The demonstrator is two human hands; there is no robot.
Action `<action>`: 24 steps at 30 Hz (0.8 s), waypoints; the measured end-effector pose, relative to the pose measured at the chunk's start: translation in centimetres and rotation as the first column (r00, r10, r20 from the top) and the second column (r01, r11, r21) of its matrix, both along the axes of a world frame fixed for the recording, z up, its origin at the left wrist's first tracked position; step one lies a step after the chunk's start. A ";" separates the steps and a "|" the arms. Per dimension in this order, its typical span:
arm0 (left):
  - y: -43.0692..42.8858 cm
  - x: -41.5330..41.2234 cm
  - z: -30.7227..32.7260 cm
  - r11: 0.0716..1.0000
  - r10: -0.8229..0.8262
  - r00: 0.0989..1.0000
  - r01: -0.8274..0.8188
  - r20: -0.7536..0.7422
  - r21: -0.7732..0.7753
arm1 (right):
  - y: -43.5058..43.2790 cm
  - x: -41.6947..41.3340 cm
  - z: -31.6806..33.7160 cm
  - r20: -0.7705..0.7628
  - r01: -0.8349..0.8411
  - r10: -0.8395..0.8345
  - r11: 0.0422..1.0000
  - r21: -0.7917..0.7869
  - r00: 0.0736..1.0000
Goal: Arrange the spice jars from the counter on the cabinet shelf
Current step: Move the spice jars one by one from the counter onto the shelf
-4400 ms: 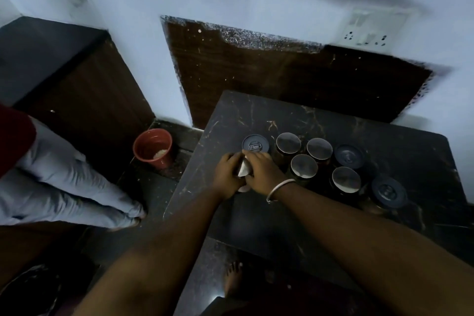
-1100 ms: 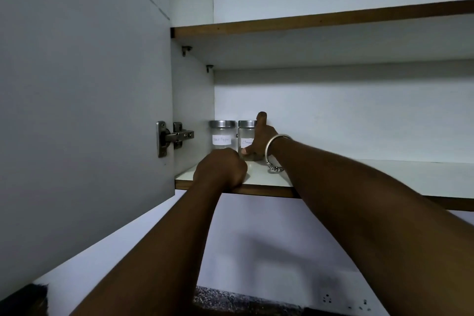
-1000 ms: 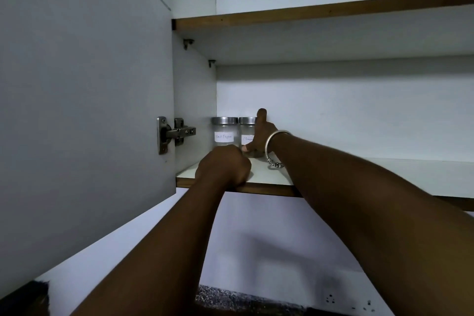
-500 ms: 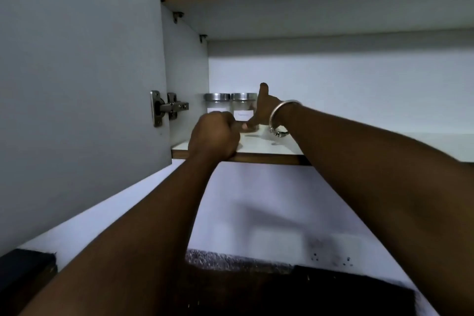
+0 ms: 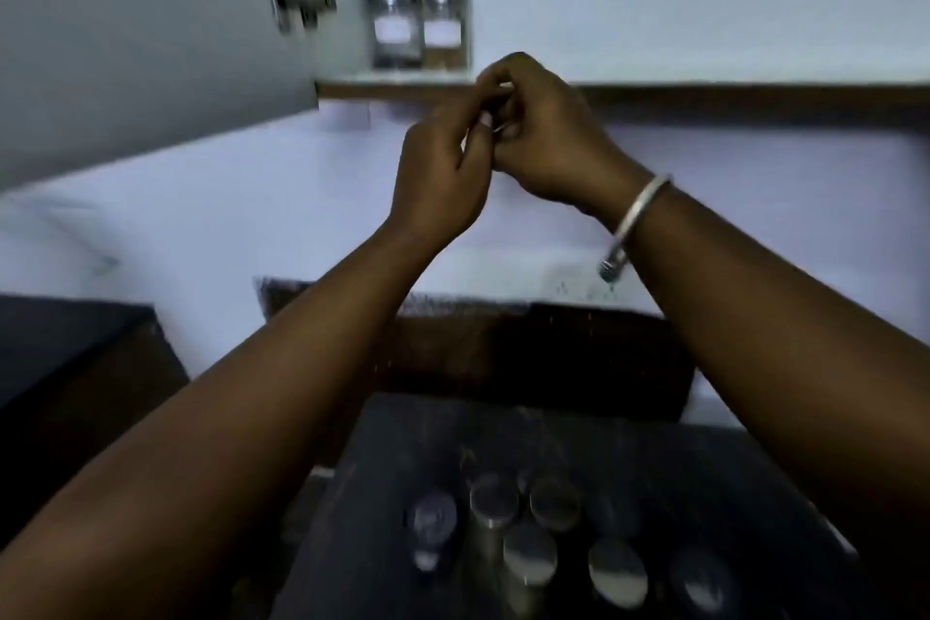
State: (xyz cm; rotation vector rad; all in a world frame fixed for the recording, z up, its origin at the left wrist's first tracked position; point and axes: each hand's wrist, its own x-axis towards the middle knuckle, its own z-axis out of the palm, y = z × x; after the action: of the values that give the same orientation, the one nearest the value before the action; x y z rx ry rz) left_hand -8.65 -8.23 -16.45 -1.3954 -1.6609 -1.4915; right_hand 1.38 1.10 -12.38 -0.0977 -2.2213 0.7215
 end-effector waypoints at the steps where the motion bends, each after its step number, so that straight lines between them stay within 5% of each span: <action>1: -0.9 1.3 -2.4 1.000 -0.008 1.000 0.008 0.000 -0.017 | -0.6 1.5 -2.6 -0.012 -0.007 0.007 1.000 -0.011 1.000; 5: -4.3 5.9 -13.8 0.957 -0.079 0.993 0.100 0.088 -0.273 | -2.1 6.6 -16.1 0.147 0.014 0.004 0.993 -0.117 0.989; 10: -8.0 10.0 -27.7 0.723 -0.026 0.937 0.259 0.349 -0.641 | -4.1 10.0 -32.5 0.563 0.182 -0.033 0.960 -0.212 0.826; 14: -9.6 11.8 -34.9 0.550 0.078 0.861 0.383 0.503 -0.742 | -5.8 11.7 -40.7 0.706 0.279 -0.090 0.947 -0.157 0.703; 17: -9.8 12.3 -37.3 0.456 0.114 0.810 0.472 0.576 -0.754 | -6.0 12.3 -43.9 0.783 0.286 -0.230 0.956 0.070 0.578; 24: -9.2 12.0 -38.8 0.461 0.149 0.715 0.561 0.683 -0.688 | -5.6 11.0 -44.7 0.832 0.279 -0.212 0.958 0.072 0.513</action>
State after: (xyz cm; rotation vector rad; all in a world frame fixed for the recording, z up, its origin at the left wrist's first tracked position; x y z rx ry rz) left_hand 3.38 -17.45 -55.22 -1.6980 -3.1769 -1.3790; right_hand 12.35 -4.50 -57.07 -0.9803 -2.9858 0.6568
